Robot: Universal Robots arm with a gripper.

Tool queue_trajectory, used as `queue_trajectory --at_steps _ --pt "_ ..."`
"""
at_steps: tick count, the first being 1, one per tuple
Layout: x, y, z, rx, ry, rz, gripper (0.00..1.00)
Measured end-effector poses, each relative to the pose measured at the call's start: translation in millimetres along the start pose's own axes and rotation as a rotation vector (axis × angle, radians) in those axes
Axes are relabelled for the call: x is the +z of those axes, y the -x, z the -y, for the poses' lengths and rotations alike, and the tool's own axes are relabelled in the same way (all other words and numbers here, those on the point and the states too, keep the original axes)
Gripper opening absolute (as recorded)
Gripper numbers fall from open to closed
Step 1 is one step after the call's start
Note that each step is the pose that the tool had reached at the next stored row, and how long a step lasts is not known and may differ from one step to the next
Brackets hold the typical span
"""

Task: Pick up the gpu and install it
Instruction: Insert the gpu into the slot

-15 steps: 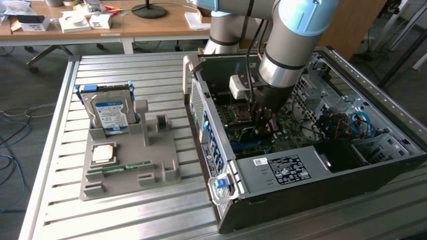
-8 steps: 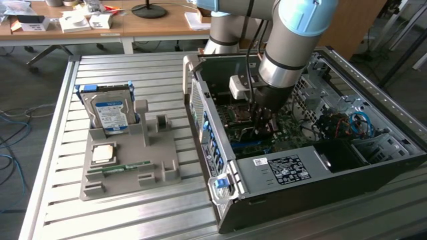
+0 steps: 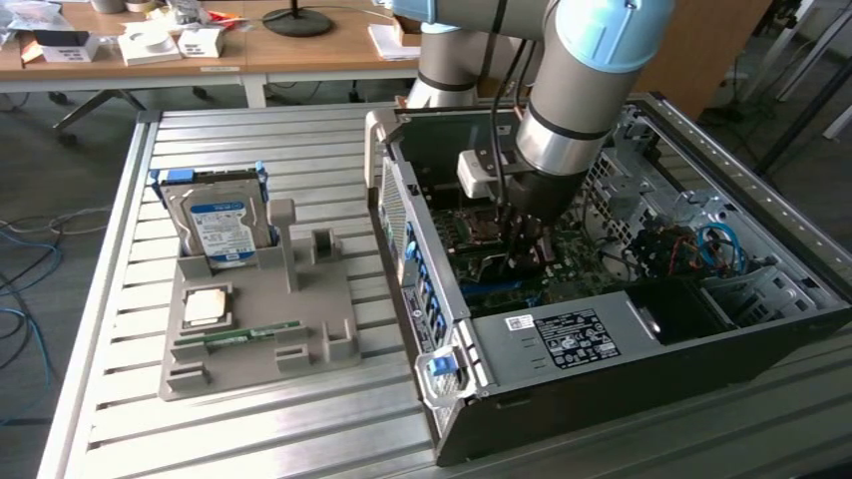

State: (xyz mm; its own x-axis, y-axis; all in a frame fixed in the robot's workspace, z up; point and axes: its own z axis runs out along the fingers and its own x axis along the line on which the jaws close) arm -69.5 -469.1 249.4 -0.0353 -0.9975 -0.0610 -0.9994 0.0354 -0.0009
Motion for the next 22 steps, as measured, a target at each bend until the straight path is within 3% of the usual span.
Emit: queue_trajectory --at_steps 8,16,22 --pt "0.0 0.0 0.0 0.017 -0.0012 -0.0037 0.26" --pt "0.0 0.4 0.0 0.025 -0.0019 -0.0111 0.26" --pt "0.0 1.0 0.0 0.031 -0.0023 -0.0118 0.26"
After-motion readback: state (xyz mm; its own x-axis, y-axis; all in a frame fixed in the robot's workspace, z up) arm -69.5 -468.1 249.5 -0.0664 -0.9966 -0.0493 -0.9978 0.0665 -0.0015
